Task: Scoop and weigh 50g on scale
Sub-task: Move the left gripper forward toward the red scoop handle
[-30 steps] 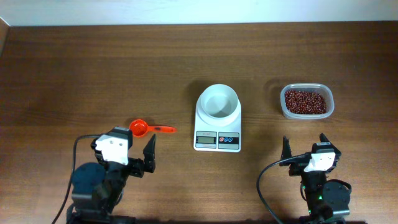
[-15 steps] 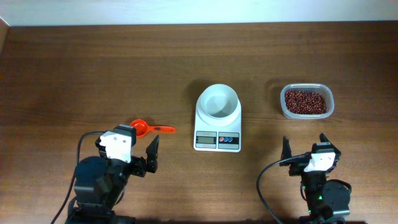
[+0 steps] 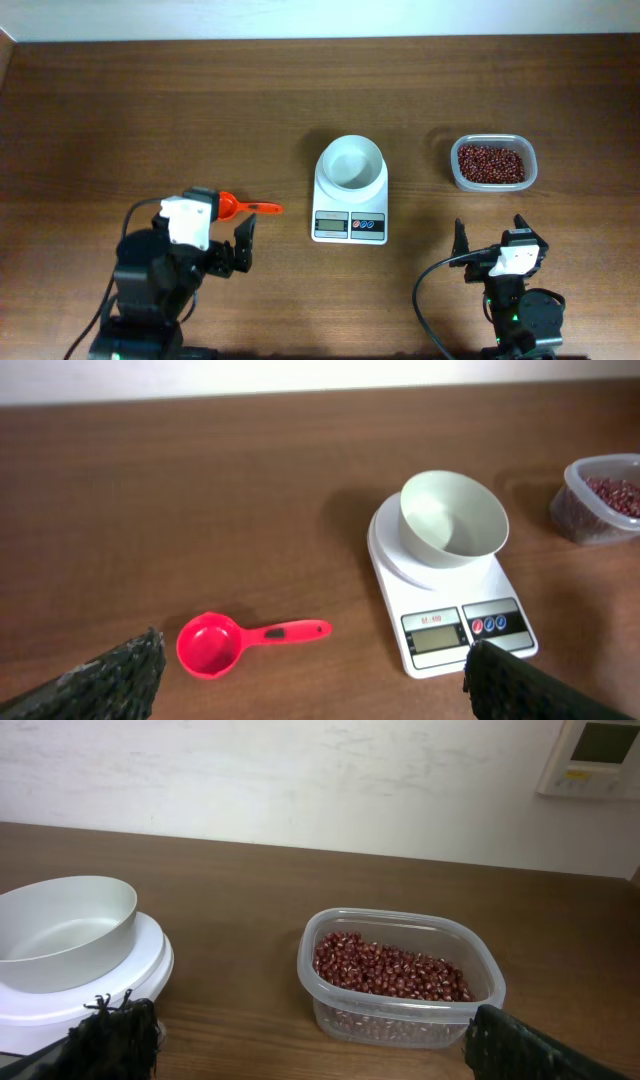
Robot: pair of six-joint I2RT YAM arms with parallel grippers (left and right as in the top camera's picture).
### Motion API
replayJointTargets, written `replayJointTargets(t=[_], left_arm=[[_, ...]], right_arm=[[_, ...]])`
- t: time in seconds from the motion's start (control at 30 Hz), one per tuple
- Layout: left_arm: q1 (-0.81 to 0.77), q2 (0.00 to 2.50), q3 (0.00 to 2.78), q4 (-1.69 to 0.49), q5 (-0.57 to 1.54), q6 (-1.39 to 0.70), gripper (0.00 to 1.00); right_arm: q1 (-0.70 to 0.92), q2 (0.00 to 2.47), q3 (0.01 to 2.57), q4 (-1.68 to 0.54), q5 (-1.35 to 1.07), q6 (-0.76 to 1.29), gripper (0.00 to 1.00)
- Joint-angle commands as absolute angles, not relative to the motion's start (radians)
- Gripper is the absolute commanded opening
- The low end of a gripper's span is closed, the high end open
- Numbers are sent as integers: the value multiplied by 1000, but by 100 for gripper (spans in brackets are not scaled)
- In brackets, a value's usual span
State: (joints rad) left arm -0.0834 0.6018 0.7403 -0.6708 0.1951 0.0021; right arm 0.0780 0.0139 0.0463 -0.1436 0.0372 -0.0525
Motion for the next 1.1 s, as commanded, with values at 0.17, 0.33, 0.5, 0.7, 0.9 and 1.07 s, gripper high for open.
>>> replayJointTargets(t=[0.17,0.33,0.5,0.7,0.9,1.07], left_arm=[[-87,801,882,-765,207,-7,99],[-87,861,889,-775,253,-7,99],[-87,894,889,-781,278,-8,99],[-87,898,889,-816,418,-8,99],[-87,900,889,-817,419,-8,99],[-87,921,889,-828,286,-121,99]], right_arm=[[71,4,34,-141,35,-48,99],[71,4,34,-141,35,-48,99],[71,4,34,-141,35,-48,99],[71,4,34,-141,35,-48,99],[71,4,34,-141,35,-48,99],[71,4,34,-141,35,-48,99]])
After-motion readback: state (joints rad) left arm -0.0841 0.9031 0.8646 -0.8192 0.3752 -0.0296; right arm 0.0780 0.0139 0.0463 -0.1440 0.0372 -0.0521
